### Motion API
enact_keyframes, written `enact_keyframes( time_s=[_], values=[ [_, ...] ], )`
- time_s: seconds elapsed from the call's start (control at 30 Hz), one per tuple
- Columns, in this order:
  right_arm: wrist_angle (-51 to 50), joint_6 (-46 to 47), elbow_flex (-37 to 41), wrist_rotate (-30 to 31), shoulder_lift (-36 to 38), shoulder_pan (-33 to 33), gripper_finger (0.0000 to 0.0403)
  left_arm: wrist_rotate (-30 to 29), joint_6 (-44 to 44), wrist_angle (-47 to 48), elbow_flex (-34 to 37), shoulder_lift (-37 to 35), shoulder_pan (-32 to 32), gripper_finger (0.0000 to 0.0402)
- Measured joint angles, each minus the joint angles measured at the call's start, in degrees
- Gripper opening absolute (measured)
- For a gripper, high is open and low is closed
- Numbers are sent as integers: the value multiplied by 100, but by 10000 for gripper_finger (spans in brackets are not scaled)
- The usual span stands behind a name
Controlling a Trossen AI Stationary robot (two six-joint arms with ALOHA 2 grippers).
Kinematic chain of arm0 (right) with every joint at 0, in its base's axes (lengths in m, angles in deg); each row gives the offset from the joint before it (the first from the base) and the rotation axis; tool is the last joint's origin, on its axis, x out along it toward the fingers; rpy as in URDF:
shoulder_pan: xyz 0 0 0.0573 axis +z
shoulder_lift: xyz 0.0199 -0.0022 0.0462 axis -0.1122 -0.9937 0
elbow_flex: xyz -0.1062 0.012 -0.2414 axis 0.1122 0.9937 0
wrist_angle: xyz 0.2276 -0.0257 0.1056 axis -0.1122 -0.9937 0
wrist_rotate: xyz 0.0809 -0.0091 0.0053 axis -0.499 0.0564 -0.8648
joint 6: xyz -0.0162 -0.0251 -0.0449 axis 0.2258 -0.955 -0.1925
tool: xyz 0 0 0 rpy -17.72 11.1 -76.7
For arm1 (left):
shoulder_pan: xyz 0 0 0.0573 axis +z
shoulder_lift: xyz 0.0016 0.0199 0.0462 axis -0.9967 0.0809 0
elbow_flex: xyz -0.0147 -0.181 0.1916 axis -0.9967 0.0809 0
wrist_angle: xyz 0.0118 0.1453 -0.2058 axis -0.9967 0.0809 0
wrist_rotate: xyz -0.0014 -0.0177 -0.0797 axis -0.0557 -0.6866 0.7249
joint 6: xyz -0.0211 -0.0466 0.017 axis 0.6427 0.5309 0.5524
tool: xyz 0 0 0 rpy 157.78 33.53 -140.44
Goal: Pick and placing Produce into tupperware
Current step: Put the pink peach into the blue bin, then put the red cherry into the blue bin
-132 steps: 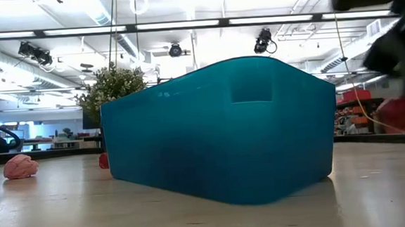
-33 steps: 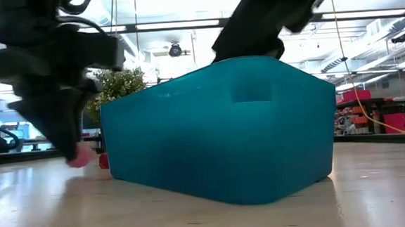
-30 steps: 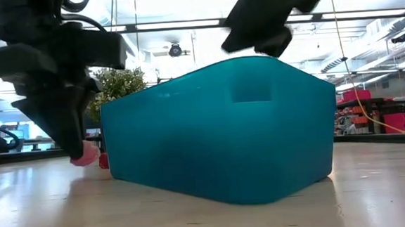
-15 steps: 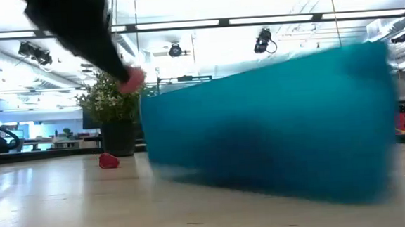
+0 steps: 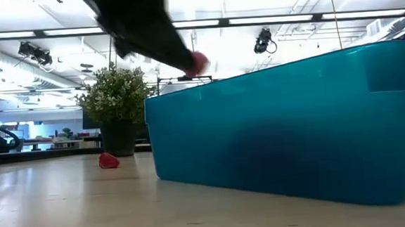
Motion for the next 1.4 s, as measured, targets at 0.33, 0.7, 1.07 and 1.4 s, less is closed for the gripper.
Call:
enact_keyframes(
  time_s=[0.33, 0.7, 1.07, 1.4],
  values=[
    [-31, 21, 0, -2, 0, 1, 160, 746, -787, -562, 9, 627, 276, 128],
    [-33, 34, 0, -2, 0, 1, 160, 744, -1026, -148, 0, 557, 280, 175],
    [-50, 32, 0, -2, 0, -1, 160, 755, -848, 1614, -379, -180, 287, 136],
    [-63, 91, 0, -1, 0, 1, 160, 893, -762, 4289, -1247, -456, 169, 119]
  ],
)
